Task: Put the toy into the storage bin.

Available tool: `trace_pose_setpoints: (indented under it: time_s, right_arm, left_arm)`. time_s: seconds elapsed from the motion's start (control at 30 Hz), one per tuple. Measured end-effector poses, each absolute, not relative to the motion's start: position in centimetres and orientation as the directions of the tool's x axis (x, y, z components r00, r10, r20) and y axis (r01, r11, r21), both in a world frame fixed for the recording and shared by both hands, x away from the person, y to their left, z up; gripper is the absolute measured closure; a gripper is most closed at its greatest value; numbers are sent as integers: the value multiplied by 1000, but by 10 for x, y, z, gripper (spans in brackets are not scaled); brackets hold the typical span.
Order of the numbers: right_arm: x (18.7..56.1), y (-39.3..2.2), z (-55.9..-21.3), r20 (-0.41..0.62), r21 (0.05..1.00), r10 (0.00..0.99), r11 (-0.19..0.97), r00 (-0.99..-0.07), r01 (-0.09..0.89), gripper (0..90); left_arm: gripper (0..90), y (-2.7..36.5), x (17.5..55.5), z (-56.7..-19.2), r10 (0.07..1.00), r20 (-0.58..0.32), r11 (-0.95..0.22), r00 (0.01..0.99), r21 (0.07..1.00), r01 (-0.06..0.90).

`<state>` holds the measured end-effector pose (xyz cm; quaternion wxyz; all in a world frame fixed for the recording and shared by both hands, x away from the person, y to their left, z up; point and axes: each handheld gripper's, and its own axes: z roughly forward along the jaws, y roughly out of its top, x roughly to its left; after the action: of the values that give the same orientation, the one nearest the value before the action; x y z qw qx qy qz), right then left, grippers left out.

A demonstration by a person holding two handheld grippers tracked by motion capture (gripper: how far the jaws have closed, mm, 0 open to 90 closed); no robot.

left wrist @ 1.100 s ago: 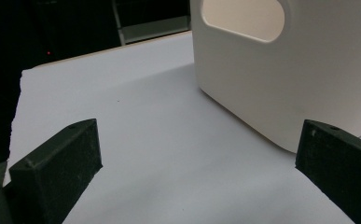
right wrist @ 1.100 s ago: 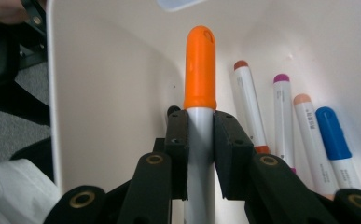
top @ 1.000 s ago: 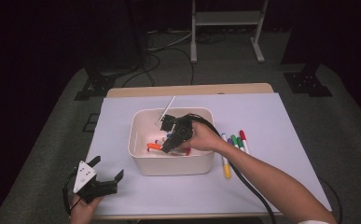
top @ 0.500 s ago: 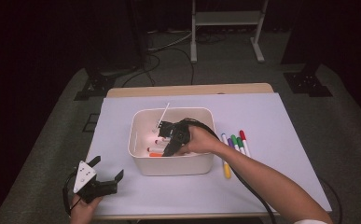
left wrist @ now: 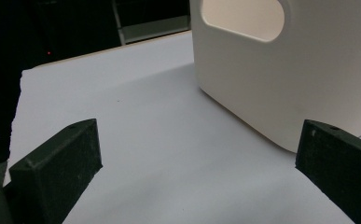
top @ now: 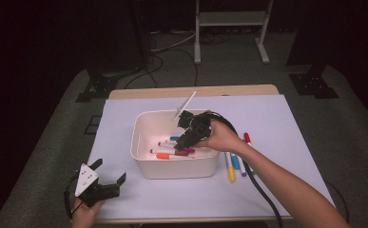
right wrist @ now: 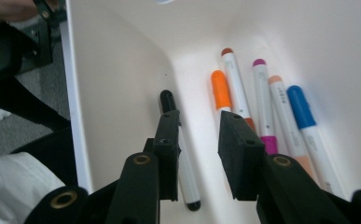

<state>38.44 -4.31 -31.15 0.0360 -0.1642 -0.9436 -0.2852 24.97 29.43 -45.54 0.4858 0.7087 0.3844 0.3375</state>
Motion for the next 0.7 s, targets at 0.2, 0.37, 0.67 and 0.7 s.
trace_pose_setpoints:
  time_s: [0.2,0.37,0.67,0.7]
  right_arm:
    - [380,-76,-290,132,580,340,735,-931,351,655]
    - [378,-103,-276,109,615,389,697,-915,369,638]
    - [375,-154,-267,90,650,490,631,-867,423,598]
    - [374,-160,-268,95,655,500,619,-861,432,590]
  left_arm:
    - [0,295,249,-456,876,96,-220,472,951,216]
    - [0,294,250,-455,877,98,-223,471,950,218]
    - [0,294,250,-456,877,100,-225,469,950,218]
    - [0,294,249,-456,878,99,-223,468,950,217]
